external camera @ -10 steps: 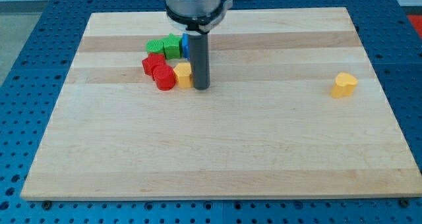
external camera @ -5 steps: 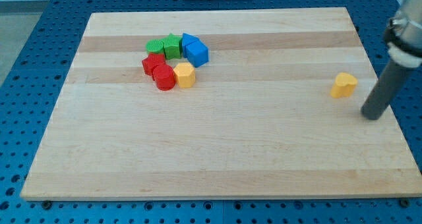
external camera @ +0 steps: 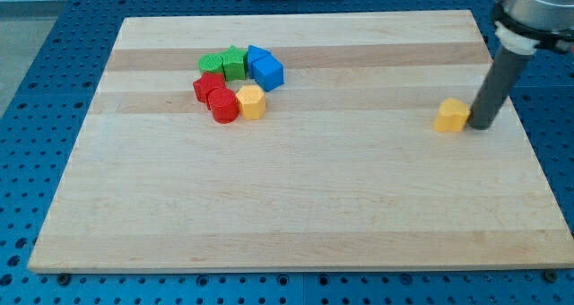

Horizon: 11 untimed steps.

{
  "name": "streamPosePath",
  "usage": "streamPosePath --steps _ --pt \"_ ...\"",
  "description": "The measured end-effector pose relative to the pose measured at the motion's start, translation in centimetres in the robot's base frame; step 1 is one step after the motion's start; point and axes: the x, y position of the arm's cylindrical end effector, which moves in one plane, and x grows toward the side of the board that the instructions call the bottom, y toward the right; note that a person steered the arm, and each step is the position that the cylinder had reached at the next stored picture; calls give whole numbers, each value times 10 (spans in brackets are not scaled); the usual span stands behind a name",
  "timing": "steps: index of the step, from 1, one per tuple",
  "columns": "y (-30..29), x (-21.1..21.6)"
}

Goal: Move the yellow heart close to the top right of the yellow hexagon

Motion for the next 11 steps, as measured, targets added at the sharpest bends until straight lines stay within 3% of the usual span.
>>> streamPosePath --steps 3,6,11 --pt "-75 -2" --pt "-68 -29" --pt "-160 -29"
